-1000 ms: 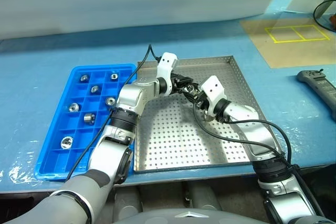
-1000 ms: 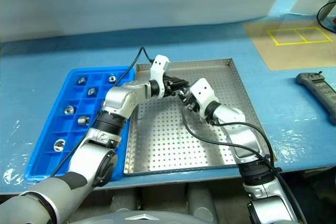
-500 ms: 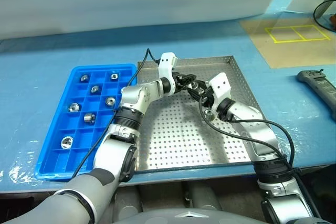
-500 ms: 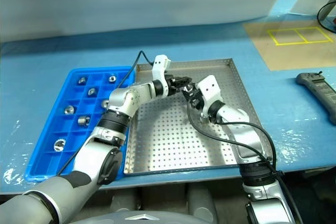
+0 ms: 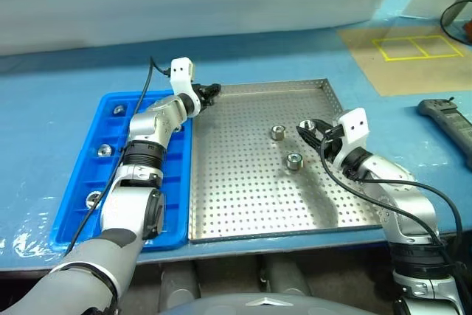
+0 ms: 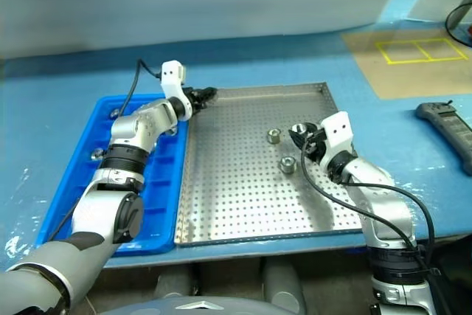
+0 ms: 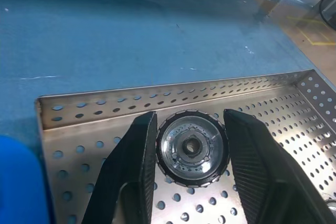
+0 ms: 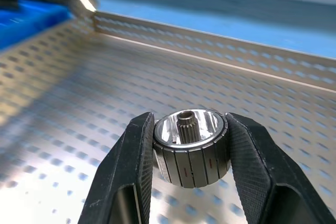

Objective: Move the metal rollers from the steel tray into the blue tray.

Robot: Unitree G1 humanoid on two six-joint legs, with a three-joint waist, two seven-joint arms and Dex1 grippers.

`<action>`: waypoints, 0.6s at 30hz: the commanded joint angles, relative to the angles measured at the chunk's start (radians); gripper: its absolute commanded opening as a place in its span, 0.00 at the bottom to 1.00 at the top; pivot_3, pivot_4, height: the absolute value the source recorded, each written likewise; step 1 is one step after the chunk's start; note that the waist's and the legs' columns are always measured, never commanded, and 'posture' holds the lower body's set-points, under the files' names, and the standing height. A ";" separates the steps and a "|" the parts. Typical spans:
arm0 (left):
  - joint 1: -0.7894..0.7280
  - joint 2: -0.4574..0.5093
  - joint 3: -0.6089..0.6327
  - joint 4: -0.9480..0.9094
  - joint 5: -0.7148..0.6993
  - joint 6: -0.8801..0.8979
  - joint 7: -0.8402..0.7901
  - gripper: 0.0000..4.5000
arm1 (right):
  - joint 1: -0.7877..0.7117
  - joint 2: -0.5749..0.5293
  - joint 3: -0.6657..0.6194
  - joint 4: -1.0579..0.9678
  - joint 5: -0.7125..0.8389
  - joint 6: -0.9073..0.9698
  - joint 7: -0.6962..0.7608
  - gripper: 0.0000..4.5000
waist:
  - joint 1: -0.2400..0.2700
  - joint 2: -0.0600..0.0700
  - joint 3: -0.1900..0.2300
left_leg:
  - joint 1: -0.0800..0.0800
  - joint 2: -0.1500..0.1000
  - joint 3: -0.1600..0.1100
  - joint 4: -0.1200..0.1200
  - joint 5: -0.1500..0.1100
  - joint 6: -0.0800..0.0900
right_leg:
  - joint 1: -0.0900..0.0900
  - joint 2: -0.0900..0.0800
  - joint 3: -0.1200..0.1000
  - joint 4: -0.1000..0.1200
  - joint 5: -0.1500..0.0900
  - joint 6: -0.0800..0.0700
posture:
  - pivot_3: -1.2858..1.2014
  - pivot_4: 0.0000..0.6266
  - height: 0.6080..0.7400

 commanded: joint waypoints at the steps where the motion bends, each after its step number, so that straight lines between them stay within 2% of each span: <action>1: -0.010 -0.001 -0.030 -0.058 -0.004 -0.059 -0.099 0.36 | -0.024 0.012 -0.012 -0.061 0.045 0.004 0.000 0.37 | 0.000 0.000 0.000 | -0.001 0.000 0.000 0.001 -0.001 0.001 | 0.000 0.000 0.000 -0.001 0.000 0.000 | 0.40 0.24 1.00; 8: 0.058 -0.010 -0.067 -0.222 -0.023 -0.079 -0.196 0.36 | -0.045 0.019 0.020 -0.060 0.057 0.012 0.013 0.37 | -0.004 0.000 0.000 | -0.002 0.000 0.000 -0.002 -0.001 0.002 | 0.000 0.000 0.000 -0.005 0.001 0.001 | 0.41 0.24 1.00; 14: 0.141 0.045 -0.085 -0.342 -0.019 -0.105 -0.280 0.36 | -0.053 -0.006 0.026 -0.048 0.078 0.008 0.076 0.37 | -0.004 0.000 0.000 | -0.001 0.000 0.001 -0.004 -0.001 0.001 | 0.000 0.000 0.000 -0.006 0.001 0.001 | 0.42 0.24 1.00; 18: 0.215 0.088 -0.119 -0.402 0.039 -0.213 -0.312 0.36 | -0.067 -0.031 0.042 0.003 0.051 -0.012 0.113 0.37 | -0.001 0.000 0.000 | -0.001 0.001 0.001 -0.004 -0.001 0.001 | 0.001 0.000 0.000 -0.006 0.001 0.001 | 0.44 0.24 1.00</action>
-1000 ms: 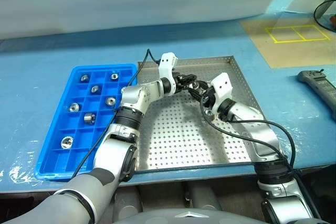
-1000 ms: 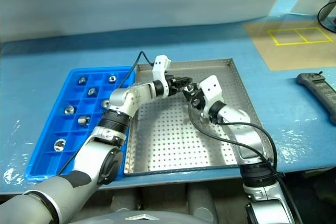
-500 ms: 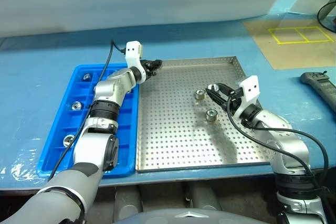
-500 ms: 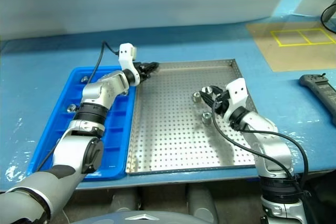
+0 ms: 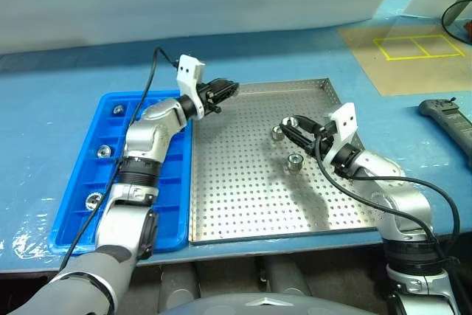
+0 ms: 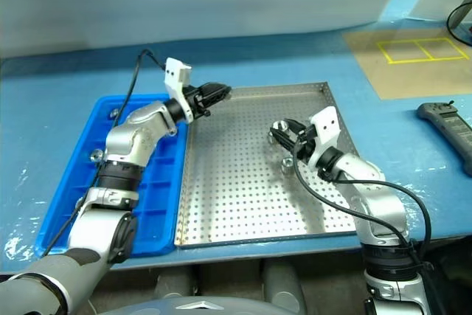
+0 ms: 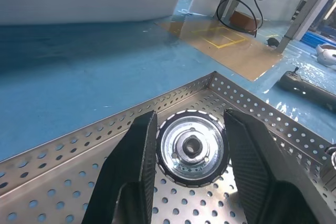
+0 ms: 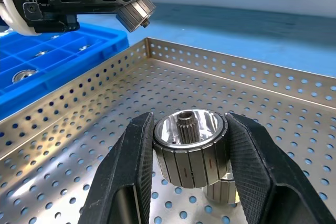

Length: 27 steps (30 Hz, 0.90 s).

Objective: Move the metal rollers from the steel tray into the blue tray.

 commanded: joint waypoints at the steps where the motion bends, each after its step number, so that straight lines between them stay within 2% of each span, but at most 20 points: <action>1: 0.040 0.025 -0.028 -0.084 0.040 -0.124 -0.030 0.36 | -0.028 -0.021 0.003 0.024 -0.004 -0.038 0.034 0.37 | 0.003 0.000 0.000 | 0.000 0.000 0.000 0.000 0.000 0.000 | 0.000 0.000 0.000 0.000 0.000 0.000 | 0.44 0.24 1.00; 6: 0.115 0.067 -0.046 -0.179 0.053 -0.183 -0.057 0.36 | -0.057 -0.041 0.008 0.095 -0.019 -0.066 0.073 0.37 | 0.009 0.000 0.000 | 0.000 0.001 0.000 0.000 0.000 0.000 | 0.000 0.000 -0.001 0.000 0.000 0.000 | 0.46 0.24 1.00; 16: 0.245 0.216 0.025 -0.463 -0.111 -0.003 -0.124 0.36 | -0.105 -0.055 0.040 0.221 -0.042 -0.110 0.167 0.37 | 0.023 0.000 0.000 | 0.001 0.002 0.000 0.000 0.001 -0.001 | -0.001 0.000 -0.001 0.002 0.000 0.000 | 0.50 0.24 1.00; 21: 0.379 0.299 0.115 -0.632 -0.195 0.053 -0.112 0.36 | -0.148 -0.042 0.079 0.301 -0.056 -0.149 0.221 0.37 | 0.034 0.000 0.000 | 0.002 0.002 0.000 0.000 0.001 -0.002 | -0.001 0.000 -0.003 0.003 0.000 -0.001 | 0.52 0.24 1.00; 27: 0.570 0.320 0.177 -0.775 -0.195 -0.008 -0.088 0.36 | -0.207 -0.007 0.117 0.379 -0.066 -0.196 0.276 0.37 | 0.057 0.000 0.000 | 0.002 0.003 0.000 0.000 0.001 -0.002 | -0.001 -0.001 -0.004 0.004 0.000 -0.001 | 0.56 0.24 1.00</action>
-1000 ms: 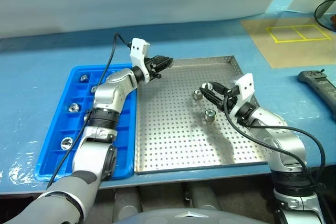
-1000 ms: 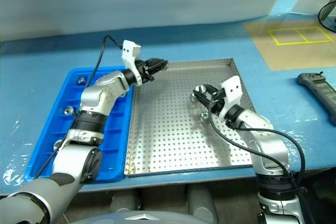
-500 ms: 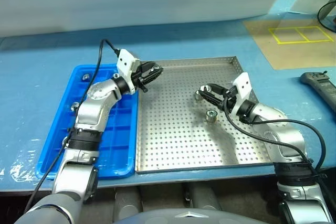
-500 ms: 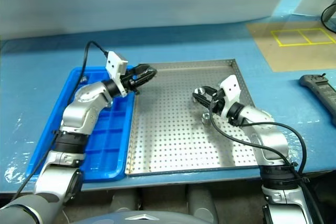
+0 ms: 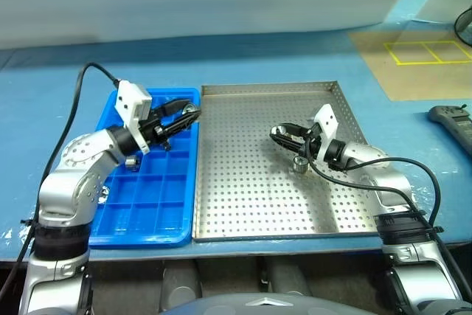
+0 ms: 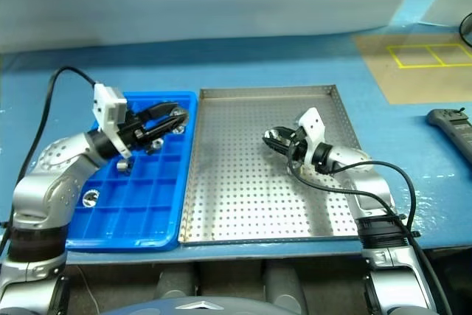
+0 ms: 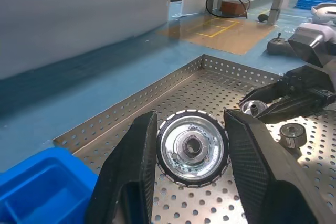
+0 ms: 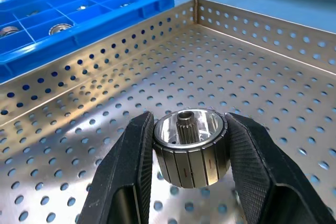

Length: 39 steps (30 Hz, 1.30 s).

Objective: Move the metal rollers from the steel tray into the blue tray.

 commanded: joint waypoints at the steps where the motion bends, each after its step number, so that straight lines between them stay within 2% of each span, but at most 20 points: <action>1: 0.090 0.011 0.041 -0.105 0.009 -0.079 0.006 0.36 | -0.043 0.020 0.017 0.016 0.002 -0.050 0.041 0.37 | 0.006 0.000 0.000 | 0.000 0.000 0.000 0.000 0.000 0.000 | 0.000 0.000 0.000 0.000 0.000 0.000 | 0.56 0.24 1.00; 7: 0.251 0.023 0.062 -0.160 0.053 -0.172 0.014 0.36 | -0.098 0.047 0.038 0.102 -0.020 -0.100 0.084 0.37 | 0.030 0.000 0.000 | 0.000 0.001 0.000 0.001 0.000 0.000 | -0.001 0.000 -0.001 0.002 0.000 0.000 | 0.59 0.24 1.00; 13: 0.406 0.039 0.141 -0.230 0.075 -0.205 0.055 0.36 | -0.149 0.071 0.054 0.188 -0.036 -0.140 0.122 0.37 | 0.045 0.000 0.000 | 0.000 0.002 -0.001 0.001 0.000 0.000 | -0.003 0.000 -0.003 0.008 -0.002 -0.003 | 0.62 0.24 1.00; 17: 0.524 0.019 0.151 -0.291 0.115 -0.227 0.093 0.36 | -0.179 0.096 0.065 0.238 -0.050 -0.174 0.142 0.37 | 0.057 0.000 0.000 | 0.000 0.003 -0.001 0.000 0.000 0.000 | -0.003 0.000 -0.003 0.010 -0.003 -0.004 | 0.63 0.24 1.00; 29: 0.728 -0.088 0.241 -0.327 0.069 -0.239 0.197 0.36 | -0.237 0.133 0.063 0.330 -0.076 -0.232 0.171 0.37 | 0.083 0.000 0.000 | -0.001 0.006 -0.001 0.000 0.000 0.000 | -0.005 0.001 -0.007 0.010 -0.004 -0.006 | 0.66 0.24 1.00; 39: 0.807 -0.134 0.211 -0.217 0.172 -0.298 0.226 0.36 | -0.250 0.136 0.056 0.333 -0.080 -0.231 0.183 0.37 | 0.102 0.000 0.000 | -0.002 0.008 -0.001 0.000 0.001 -0.001 | -0.004 0.001 -0.011 0.010 -0.005 -0.006 | 0.66 0.24 1.00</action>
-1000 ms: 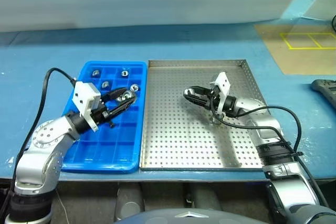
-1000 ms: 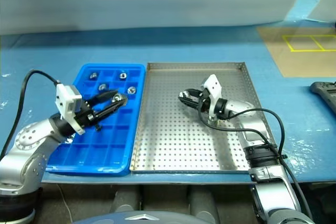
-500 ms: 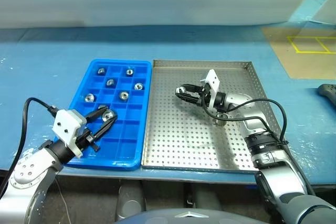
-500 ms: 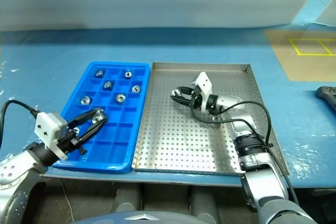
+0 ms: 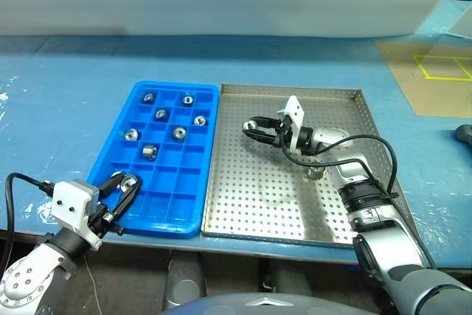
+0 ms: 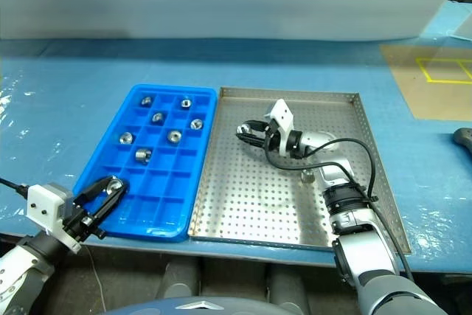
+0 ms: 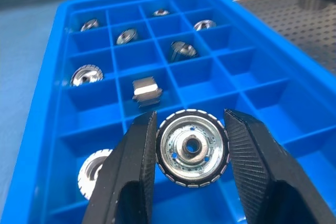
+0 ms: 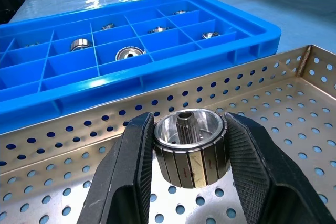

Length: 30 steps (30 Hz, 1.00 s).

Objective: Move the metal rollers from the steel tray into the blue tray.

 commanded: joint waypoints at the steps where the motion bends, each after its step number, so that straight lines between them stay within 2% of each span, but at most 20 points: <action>1: 0.012 -0.001 0.001 0.042 0.038 -0.042 0.007 0.36 | -0.024 0.000 -0.015 -0.021 0.012 -0.018 0.009 0.37 | 0.005 0.000 0.000 | 0.000 0.000 0.000 0.000 0.000 0.000 | 0.000 0.000 0.000 0.000 0.000 0.000 | 0.66 0.24 1.00; 11: -0.002 0.019 -0.043 0.222 0.091 -0.145 -0.057 0.36 | -0.011 -0.003 -0.018 -0.038 0.013 -0.014 0.002 0.37 | 0.010 0.002 -0.001 | 0.002 0.001 0.000 0.000 0.001 -0.001 | 0.001 0.000 0.000 0.001 0.000 0.000 | 0.65 0.24 1.00; 23: -0.030 0.050 -0.080 0.183 0.096 -0.076 -0.030 0.36 | 0.001 -0.002 -0.020 -0.054 0.015 -0.010 -0.013 0.37 | 0.012 0.007 -0.004 | 0.003 0.002 0.000 -0.001 0.002 -0.003 | 0.003 0.000 -0.003 0.002 0.000 0.000 | 0.64 0.24 1.00; 30: -0.045 0.060 -0.052 0.095 0.055 0.013 0.007 0.87 | 0.003 -0.001 -0.021 -0.057 0.017 -0.010 -0.017 0.37 | 0.011 0.007 -0.004 | 0.002 0.002 0.000 -0.001 0.002 -0.003 | 0.003 0.000 -0.003 0.002 0.000 0.000 | 0.64 0.24 1.00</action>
